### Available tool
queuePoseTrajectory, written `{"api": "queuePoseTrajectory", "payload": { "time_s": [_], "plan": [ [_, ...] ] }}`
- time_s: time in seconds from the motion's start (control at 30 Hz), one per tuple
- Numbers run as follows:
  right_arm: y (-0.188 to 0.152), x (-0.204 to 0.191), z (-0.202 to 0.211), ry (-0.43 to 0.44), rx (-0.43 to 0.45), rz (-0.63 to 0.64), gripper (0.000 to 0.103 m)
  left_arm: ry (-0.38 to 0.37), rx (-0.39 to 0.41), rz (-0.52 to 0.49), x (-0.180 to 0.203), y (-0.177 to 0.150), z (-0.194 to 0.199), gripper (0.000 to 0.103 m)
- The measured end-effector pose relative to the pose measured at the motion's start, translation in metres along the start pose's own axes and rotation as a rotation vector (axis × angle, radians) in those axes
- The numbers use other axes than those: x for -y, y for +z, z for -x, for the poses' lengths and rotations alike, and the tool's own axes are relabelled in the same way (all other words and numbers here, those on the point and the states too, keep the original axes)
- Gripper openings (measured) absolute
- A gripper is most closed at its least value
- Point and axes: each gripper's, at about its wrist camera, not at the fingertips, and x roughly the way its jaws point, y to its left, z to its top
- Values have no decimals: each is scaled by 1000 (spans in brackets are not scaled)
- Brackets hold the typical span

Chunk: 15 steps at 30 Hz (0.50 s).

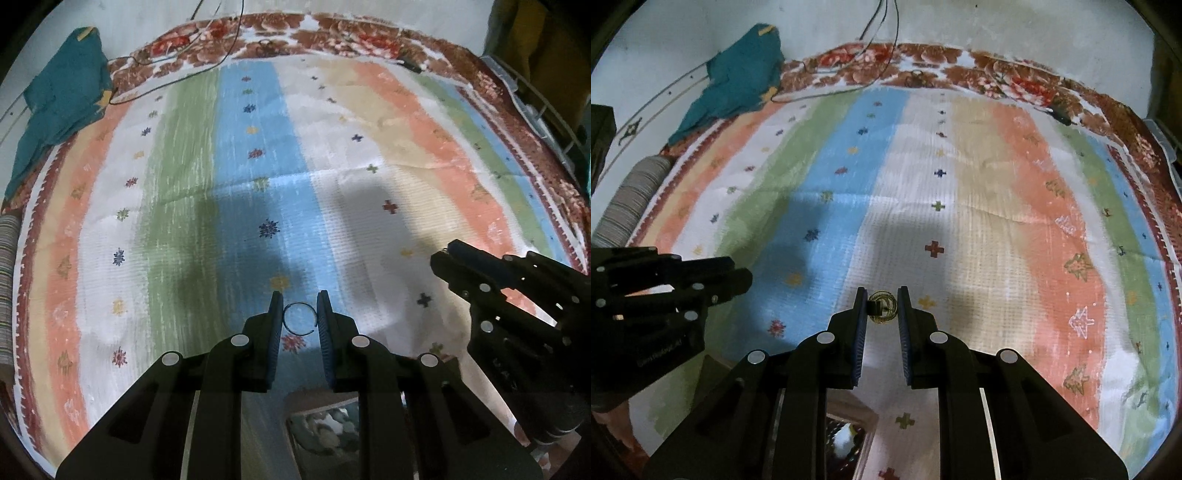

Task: Organize jewelry
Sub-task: 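Carry both gold rings over the tin and open both tools to drop them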

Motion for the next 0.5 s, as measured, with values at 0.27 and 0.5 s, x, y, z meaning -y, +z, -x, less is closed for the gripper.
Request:
{"api": "queuePoseTrajectory", "payload": {
  "time_s": [0.27, 0.5],
  "plan": [
    [-12, -9, 22, -3, 31, 14, 17, -40, 67, -5, 5, -14, 33, 18],
    [-21, -15, 40, 7, 58, 24, 17, -54, 96, -14, 7, -25, 49, 18]
  ]
}}
